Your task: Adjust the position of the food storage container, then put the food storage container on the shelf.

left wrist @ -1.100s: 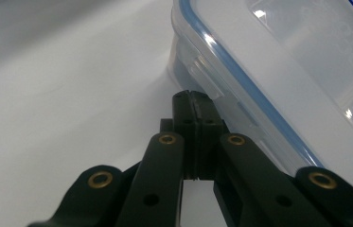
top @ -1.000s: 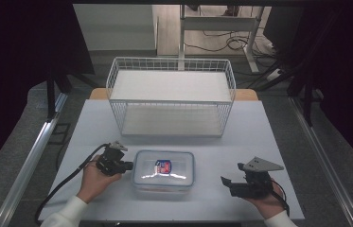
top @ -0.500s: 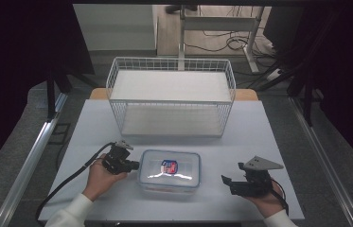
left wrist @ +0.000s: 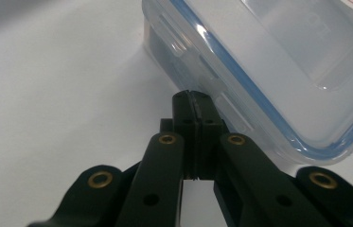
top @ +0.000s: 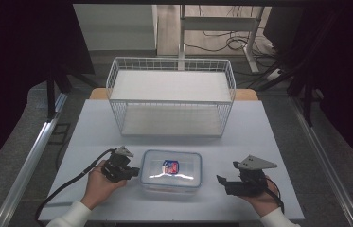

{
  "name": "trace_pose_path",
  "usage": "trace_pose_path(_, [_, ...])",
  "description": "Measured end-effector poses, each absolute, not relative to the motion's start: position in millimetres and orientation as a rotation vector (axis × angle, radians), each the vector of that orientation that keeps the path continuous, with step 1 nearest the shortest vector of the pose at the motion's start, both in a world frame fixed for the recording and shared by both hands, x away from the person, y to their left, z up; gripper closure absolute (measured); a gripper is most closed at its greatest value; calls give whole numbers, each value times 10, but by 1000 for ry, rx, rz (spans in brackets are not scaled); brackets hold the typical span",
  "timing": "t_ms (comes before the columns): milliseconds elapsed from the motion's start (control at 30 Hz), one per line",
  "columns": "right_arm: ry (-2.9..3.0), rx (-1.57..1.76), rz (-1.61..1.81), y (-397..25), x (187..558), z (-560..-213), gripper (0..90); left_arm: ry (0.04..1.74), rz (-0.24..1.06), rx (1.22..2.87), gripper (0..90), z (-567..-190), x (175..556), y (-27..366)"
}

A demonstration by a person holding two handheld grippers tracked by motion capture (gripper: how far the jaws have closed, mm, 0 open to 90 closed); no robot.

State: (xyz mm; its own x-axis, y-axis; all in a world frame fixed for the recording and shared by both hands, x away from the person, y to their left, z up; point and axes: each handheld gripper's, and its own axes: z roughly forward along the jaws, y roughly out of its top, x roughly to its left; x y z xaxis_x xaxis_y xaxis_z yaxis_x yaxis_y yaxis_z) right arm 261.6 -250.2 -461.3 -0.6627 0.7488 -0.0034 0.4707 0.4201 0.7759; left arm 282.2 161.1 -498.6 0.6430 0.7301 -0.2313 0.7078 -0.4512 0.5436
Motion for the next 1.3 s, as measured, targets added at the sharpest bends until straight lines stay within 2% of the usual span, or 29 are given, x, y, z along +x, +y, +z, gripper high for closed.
trace_pose_path(267, [2331, 1049, 1106, -2491, 2637, -4610, 200, 1091, -13, 2231, 900, -4995, 2817, 1575])
trace_pose_path(433, [2319, 1055, 1113, -2503, 2633, -4602, 200, 1103, 40, 2214, 900, -4944, 2837, 1658])
trace_pose_path(533, [2319, 1061, 1119, -2507, 2630, -4606, 200, 1146, 95, 2127, 892, -4867, 2826, 1817])
trace_pose_path(633, [2320, 1067, 1122, -2503, 2629, -4612, 199, 1172, 122, 2077, 791, -4841, 2809, 1898])
trace_pose_path(800, [2327, 1077, 1153, -2481, 2637, -4617, 199, 1220, 160, 1928, 443, -4750, 2754, 2031])
trace_pose_path(900, [2331, 1087, 1189, -2458, 2658, -4621, 196, 1224, 141, 1909, 320, -4736, 2746, 2037])
trace_pose_path(1133, [2318, 1138, 1243, -2359, 2687, -4594, 180, 1223, 42, 1865, 162, -4755, 2755, 1982])
trace_pose_path(1300, [2340, 1193, 1266, -2330, 2727, -4602, 178, 1215, -16, 1852, 136, -4798, 2784, 1938])
